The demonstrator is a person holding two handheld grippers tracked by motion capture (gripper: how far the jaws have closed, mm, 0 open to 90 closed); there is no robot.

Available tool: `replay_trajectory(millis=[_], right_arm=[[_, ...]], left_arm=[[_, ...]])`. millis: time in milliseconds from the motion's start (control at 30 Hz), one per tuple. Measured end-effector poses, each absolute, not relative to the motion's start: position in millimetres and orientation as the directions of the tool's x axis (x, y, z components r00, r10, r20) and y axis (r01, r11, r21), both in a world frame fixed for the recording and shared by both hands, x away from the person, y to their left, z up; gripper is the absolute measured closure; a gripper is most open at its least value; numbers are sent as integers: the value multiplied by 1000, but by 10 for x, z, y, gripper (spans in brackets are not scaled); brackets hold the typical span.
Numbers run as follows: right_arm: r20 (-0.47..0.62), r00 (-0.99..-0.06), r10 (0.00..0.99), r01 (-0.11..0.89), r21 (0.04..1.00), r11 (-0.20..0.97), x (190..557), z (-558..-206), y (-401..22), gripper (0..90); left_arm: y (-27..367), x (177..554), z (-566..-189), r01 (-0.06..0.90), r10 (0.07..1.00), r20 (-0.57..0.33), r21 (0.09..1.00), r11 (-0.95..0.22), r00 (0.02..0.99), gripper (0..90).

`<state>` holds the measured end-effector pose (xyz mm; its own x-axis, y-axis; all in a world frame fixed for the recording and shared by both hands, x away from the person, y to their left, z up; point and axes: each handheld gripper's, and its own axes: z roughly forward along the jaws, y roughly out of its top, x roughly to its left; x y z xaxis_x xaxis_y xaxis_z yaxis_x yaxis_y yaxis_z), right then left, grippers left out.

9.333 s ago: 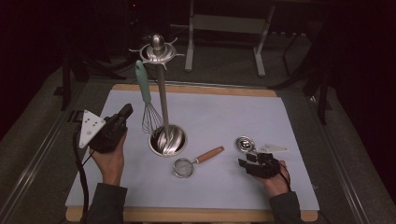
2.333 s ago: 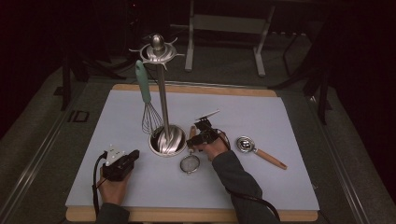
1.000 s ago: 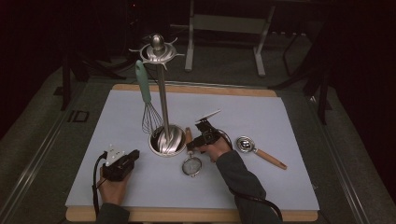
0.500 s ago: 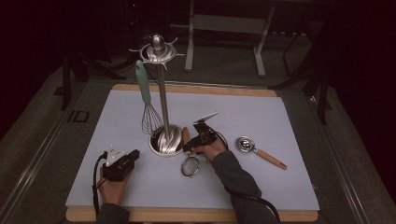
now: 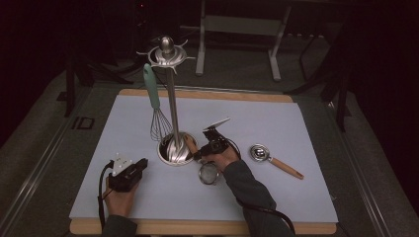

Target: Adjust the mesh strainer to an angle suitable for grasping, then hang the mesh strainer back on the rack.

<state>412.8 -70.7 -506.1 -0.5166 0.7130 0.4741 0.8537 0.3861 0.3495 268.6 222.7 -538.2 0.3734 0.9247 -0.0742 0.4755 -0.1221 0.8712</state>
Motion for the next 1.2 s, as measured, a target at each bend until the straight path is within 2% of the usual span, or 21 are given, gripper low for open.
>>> replay_trajectory(millis=[900,1200], right_arm=[[450,-539,712,828,438,351,4054,-4891,-1058,714],[426,-603,674,777,505,376,3942,-4749,-1133,714]], left_arm=[[2204,2648,-5383,458,922,-55,878,-138,383,840],[2201,2647,-5383,457,923,-51,878,-140,380,839]])
